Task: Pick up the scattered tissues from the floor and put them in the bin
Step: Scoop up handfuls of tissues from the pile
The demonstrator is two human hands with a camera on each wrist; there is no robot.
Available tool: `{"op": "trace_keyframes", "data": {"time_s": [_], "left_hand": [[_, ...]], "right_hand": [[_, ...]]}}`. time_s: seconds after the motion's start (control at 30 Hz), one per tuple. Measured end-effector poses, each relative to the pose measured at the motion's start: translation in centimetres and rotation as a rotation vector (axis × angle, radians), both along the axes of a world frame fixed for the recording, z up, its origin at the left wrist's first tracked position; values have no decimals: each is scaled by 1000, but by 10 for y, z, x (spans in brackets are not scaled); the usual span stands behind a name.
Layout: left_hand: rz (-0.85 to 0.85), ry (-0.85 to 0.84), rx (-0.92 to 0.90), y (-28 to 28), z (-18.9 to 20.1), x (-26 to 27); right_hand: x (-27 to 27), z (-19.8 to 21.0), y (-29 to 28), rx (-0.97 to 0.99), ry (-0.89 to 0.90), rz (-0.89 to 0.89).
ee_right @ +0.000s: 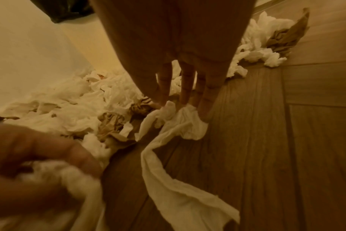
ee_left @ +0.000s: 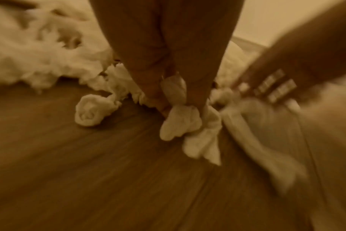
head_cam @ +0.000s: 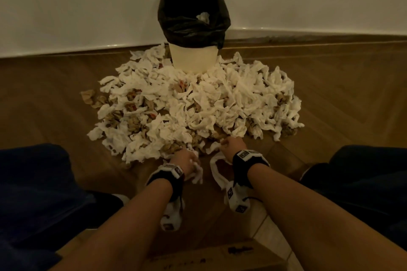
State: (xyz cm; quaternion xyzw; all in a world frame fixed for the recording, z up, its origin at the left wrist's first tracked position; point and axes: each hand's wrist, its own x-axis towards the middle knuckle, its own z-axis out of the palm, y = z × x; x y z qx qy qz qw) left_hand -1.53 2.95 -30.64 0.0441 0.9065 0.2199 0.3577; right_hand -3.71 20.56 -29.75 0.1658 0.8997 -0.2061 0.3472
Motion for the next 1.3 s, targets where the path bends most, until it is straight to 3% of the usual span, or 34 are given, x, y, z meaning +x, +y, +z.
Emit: {"op": "trace_keyframes", "data": {"time_s": [0.17,0.33,0.53,0.57,0.67,0.73,0.97,1.1,1.2,1.3], "left_hand": [[463,-94,319,-8,6,-12],[564,-125,322,-11,6,-20],[1084,-217,590,-3,12,-27],[1101,-212,595,-1,14,-29],[820,-90,450,-2,17,-33],[774,-62,410,-3,16,-33],[975,-107,652,-1,18,-29],[1059,-54,517,0,25,-31],[1083,-109,496,1,31,-33],[1045,-184,540,2,34,-34]], "right_hand": [[5,-1,-4,-14,91,-59],[12,-2,0,-13,115,-134],[23,-3,-3,-25,23,-91],[26,-3,-3,-17,15,-51],[32,-3,-7,31,-13,74],[34,-3,-11,48,-46,115],[36,-13,-17,9,-121,150],[38,-18,-19,47,-75,269],[38,-20,-21,68,-39,309],[36,-19,-23,53,1,232]]}}
